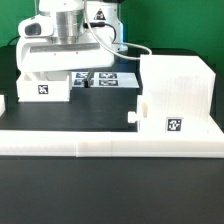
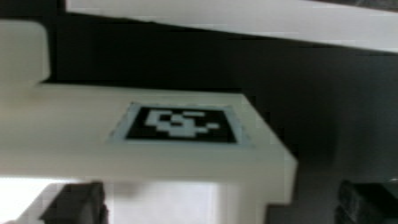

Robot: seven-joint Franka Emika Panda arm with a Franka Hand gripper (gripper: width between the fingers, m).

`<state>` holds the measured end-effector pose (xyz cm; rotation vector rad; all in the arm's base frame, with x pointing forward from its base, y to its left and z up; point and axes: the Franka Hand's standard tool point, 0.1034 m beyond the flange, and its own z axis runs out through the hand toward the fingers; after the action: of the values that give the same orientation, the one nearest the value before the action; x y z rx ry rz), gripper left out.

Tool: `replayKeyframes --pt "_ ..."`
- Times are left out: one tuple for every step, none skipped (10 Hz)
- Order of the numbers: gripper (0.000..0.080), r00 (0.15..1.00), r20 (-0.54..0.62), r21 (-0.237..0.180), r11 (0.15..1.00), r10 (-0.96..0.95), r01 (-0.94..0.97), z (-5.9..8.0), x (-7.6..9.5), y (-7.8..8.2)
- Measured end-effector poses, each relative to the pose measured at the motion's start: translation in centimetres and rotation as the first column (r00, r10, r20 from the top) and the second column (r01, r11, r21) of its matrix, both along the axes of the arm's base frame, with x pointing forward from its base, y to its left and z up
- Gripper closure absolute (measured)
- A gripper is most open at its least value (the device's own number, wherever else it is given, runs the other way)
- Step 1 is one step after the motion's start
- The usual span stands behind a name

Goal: Assemble drawer

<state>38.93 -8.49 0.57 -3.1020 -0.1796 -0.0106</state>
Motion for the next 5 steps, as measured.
replayKeyframes --pt "0.0267 1.000 0.000 0.000 1.000 0.001 -0.001 -0.01 -0.01 0.01" --pt "0.0267 1.000 0.000 0.000 1.000 0.001 -0.001 -0.01 0.00 0.01" --pt "0.0413 1.000 0.000 0.000 1.000 0.001 -0.001 -0.01 0.00 0.02" --pt "0.0591 1.000 0.000 0.000 1.000 0.002 -0.002 -0.01 0.00 0.01" --pt "0.0591 1.000 0.000 0.000 1.000 0.002 -0.002 -0.01 0.00 0.01"
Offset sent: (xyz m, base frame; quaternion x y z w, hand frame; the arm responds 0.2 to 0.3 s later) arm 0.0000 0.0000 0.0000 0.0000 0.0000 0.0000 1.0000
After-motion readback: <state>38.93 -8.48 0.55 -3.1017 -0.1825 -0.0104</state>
